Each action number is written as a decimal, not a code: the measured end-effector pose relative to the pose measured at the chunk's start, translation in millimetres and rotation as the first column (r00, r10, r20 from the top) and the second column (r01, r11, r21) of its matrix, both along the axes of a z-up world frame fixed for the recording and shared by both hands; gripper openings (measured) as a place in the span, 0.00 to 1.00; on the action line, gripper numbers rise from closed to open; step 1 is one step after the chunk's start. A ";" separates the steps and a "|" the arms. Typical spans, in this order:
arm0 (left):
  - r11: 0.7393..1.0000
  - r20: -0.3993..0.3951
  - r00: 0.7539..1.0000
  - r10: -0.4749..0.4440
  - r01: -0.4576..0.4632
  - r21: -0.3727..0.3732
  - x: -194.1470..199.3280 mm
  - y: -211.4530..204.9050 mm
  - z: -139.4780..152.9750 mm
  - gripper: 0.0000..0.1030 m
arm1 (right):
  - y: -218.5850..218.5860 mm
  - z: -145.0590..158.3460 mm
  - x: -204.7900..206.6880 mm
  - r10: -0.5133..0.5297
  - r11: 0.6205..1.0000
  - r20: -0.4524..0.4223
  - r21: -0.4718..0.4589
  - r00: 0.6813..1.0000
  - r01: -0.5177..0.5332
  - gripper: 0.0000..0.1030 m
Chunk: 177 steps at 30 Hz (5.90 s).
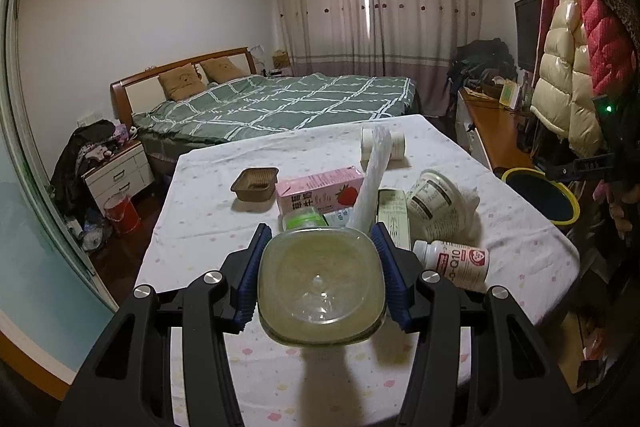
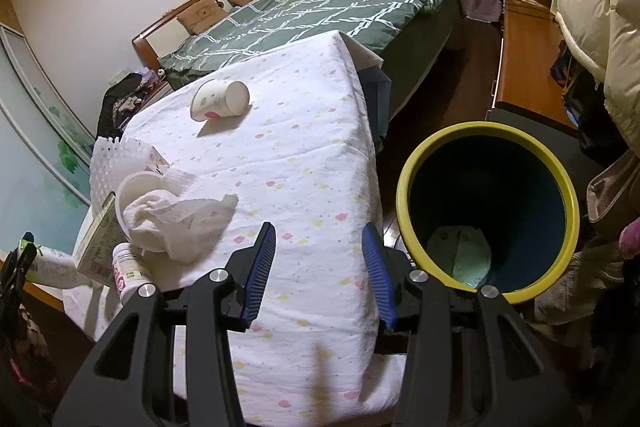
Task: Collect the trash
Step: 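Grasp the plastic tub with the left gripper and drop it into the bin, then grasp the white tissue with the right gripper and drop it into the bin, then grasp the white tea box with the left gripper and drop it into the bin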
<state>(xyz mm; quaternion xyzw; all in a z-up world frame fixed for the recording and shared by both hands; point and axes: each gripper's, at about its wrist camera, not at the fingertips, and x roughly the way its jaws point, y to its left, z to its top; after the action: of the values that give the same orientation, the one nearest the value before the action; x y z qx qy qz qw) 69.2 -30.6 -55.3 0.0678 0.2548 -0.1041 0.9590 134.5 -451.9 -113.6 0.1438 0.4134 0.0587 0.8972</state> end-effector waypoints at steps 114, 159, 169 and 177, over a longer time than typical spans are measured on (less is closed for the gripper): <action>0.989 -0.067 0.998 0.003 -0.013 -0.150 48.7 1.1 9.5 0.93 | 113.3 76.4 35.9 0.207 0.978 0.216 -0.042 0.954 -0.202 0.05; 0.974 -0.251 0.941 -0.227 0.212 -0.085 63.2 -57.3 -73.2 0.56 | -65.2 -34.3 45.4 -0.280 0.958 -0.071 -0.079 0.957 0.274 0.24; 0.982 -0.239 0.953 -0.187 0.180 -0.049 64.7 -49.6 -80.6 0.31 | -62.3 -35.8 43.7 -0.264 0.963 -0.067 -0.070 0.962 0.259 0.24; 0.978 -0.166 0.964 -0.206 0.206 -0.018 40.0 -47.0 -47.7 0.29 | -61.2 -32.7 37.2 -0.255 0.966 -0.051 -0.062 0.965 0.252 0.24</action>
<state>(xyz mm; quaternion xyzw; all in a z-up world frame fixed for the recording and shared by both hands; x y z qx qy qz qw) 109.1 -77.6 -103.0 0.0848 0.3257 -0.2085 0.9183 171.7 -513.1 -146.3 0.1725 0.4192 -0.0723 0.8884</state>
